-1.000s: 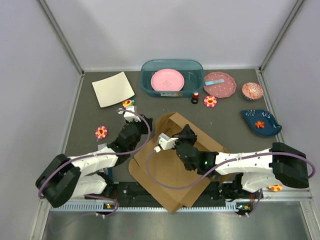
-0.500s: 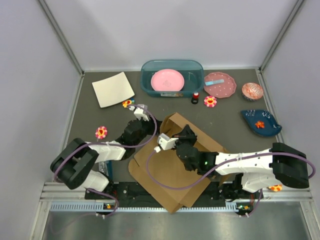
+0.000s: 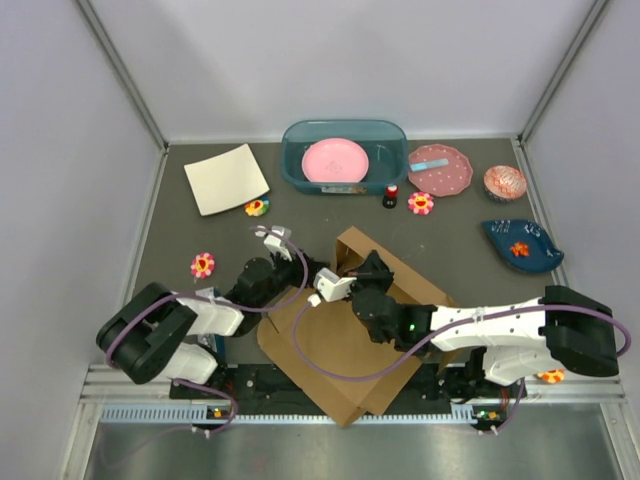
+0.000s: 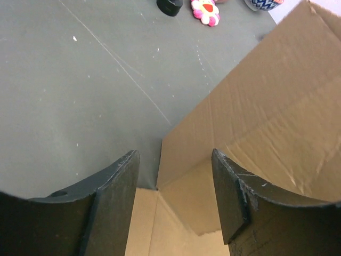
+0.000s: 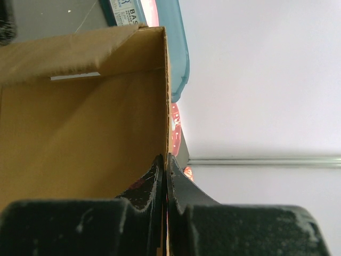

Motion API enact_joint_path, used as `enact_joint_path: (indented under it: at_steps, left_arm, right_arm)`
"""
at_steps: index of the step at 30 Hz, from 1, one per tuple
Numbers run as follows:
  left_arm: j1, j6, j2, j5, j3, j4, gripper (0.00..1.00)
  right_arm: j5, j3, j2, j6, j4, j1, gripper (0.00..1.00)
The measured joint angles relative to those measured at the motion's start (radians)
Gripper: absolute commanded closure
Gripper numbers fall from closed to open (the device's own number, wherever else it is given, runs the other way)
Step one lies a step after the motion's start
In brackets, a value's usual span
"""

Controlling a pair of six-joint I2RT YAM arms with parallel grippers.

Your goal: Fold the paper box

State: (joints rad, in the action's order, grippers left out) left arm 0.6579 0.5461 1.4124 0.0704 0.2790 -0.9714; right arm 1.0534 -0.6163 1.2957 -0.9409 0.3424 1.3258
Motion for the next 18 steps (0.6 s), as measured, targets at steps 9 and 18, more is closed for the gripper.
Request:
enact_joint_path:
  at_steps: [9,18]
  left_arm:
    - [0.016,-0.052,-0.043,0.019,-0.073,-0.09,0.27]
    - [0.063,-0.109,-0.03,0.005,-0.069,-0.163,0.12]
  right_arm:
    - [-0.001,0.0,0.0,0.0,0.001,0.0,1.0]
    - [-0.001,-0.001,0.0,0.0,-0.002,0.0,1.0]
